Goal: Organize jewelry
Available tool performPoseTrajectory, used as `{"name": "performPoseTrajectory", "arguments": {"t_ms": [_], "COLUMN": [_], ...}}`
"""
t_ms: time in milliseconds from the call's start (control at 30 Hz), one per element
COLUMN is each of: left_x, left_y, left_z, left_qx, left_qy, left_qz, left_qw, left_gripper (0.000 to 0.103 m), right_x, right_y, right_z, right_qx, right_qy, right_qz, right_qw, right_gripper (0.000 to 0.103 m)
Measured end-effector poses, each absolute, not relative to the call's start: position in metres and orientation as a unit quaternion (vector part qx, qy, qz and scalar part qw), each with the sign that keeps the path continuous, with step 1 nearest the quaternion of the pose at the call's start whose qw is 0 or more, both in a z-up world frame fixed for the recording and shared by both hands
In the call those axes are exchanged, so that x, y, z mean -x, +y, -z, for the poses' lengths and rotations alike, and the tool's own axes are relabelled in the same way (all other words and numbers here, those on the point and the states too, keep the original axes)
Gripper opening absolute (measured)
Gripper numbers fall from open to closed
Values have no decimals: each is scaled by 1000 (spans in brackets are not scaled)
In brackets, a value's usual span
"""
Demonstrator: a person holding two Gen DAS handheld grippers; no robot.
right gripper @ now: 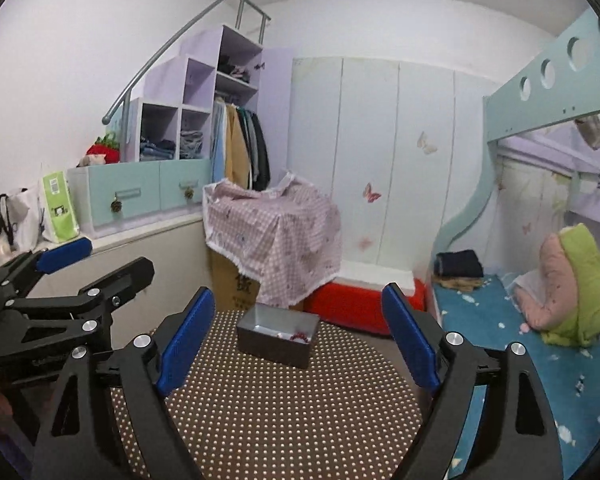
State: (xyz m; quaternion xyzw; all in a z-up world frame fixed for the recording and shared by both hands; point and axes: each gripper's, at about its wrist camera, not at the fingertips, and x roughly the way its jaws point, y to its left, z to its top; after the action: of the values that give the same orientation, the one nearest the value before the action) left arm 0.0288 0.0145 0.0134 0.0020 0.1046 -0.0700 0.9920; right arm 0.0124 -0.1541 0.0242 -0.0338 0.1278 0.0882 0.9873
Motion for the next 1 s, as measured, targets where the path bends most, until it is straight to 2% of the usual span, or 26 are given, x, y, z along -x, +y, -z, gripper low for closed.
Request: {"name": "performPoseTrajectory", "arguments": {"t_ms": [267,1000], "left_x": [-4,9], "left_y": [12,13], "left_z": [-18,-21], "left_qx": [-10,-16], "left_qy": [74,56], "left_qz": [52,48], "left_qw": [996,997], "left_gripper": [93,93], "right_x": [7,13], "right_y": [-154,-153], "right_z": [-32,-35], "right_qx": [30,26], "right_qy": [108,101], "right_qz": [-75,-71], "right_qw": [991,992], "right_gripper": [88,89]}}
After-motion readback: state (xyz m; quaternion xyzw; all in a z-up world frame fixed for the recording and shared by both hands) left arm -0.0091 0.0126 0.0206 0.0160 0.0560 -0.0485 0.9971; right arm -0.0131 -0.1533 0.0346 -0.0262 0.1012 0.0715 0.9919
